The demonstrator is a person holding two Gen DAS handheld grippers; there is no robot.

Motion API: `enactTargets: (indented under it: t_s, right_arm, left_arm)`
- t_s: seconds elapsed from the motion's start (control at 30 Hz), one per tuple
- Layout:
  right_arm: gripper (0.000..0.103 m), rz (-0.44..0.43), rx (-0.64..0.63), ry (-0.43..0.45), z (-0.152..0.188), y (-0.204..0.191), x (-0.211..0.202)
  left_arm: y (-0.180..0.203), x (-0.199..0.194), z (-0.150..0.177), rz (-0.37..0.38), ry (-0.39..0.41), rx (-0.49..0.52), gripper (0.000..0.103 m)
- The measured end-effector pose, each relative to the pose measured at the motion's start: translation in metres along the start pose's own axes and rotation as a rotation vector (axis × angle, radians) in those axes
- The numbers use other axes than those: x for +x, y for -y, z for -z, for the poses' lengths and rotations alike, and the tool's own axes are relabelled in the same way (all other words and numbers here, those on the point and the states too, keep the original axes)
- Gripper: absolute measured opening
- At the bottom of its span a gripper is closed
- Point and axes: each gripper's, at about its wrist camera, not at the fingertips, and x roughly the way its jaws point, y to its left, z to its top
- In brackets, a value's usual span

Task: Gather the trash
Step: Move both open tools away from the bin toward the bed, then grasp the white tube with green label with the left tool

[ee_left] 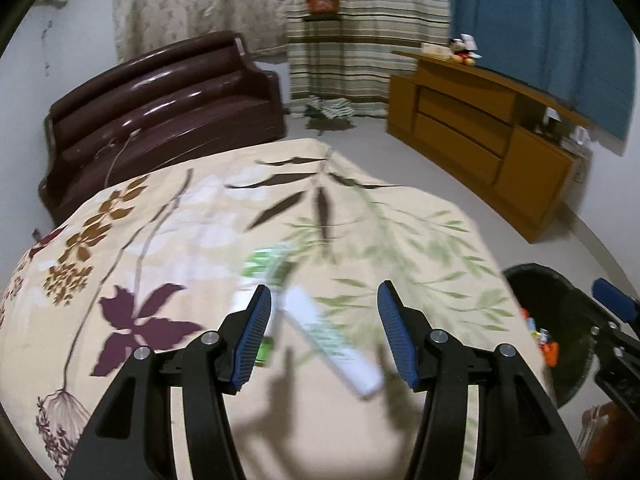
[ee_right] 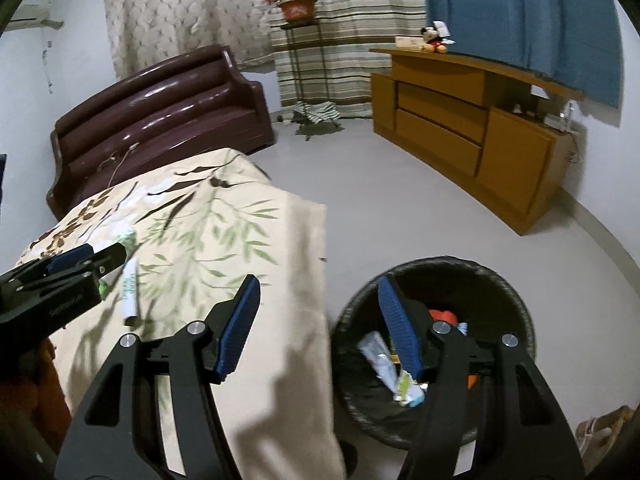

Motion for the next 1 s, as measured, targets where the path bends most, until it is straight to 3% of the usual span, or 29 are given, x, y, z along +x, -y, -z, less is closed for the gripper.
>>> enactTargets:
  t_s: [0.2, 0.53, 0.73, 1.0]
  right_arm:
    - [0.06, -0.028, -0.039, -0.009, -0.005, -0.027, 0.008]
    - [0.06, -0.055, -0.082, -0.037, -0.01, -0.055, 0.025]
    - [0.06, -0.07, -0.111, -0.049, -0.01, -0.072, 0.03]
    - [0.06, -0.099, -0.151, -0.061, -0.008, -0.097, 0.031]
  left_arm:
    - [-0.037, 0.022, -0.003, -0.036, -0.05, -0.052, 0.058]
    - [-0.058, 0.045, 0.001, 0.044, -0.129, -0.085, 0.058]
    - [-0.057, 0.049, 0.002, 0.097, -0.134, -0.061, 0.031]
    - [-0.072, 0.03, 0.011, 0.105, -0.105, -0.062, 0.03]
